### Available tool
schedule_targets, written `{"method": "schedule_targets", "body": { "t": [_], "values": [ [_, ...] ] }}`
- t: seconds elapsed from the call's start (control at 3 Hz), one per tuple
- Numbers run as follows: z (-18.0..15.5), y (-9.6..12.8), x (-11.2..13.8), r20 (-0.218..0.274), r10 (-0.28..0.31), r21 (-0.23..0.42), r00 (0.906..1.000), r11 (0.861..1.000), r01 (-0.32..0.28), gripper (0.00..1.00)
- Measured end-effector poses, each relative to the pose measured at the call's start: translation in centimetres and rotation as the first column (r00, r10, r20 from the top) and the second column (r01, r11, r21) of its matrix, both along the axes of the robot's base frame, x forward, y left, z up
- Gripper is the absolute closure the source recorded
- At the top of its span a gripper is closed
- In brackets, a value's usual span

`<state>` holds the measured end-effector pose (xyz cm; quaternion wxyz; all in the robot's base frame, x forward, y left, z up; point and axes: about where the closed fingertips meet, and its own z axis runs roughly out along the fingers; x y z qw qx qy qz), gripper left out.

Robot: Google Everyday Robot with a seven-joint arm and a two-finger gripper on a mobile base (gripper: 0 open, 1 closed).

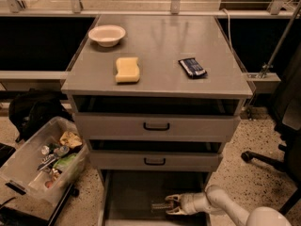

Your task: Pick water bottle from bottom drawer and place on counter

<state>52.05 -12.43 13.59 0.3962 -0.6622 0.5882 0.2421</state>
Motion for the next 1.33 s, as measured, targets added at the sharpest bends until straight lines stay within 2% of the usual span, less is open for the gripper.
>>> {"method": "schedule_targets", "body": {
  "t": [0.33,0.67,1.33],
  "values": [
    [0.0,0.0,0.0,0.000,0.000,0.000,1.0000,1.000,0.000,1.00],
    [0.0,0.0,0.0,0.000,0.000,0.000,1.0000,1.000,0.000,1.00],
    [3.6,-1.4,-0.1,-0.015,-0.005,0.052,0.9999,0.999,0.006,1.00]
  ]
}}
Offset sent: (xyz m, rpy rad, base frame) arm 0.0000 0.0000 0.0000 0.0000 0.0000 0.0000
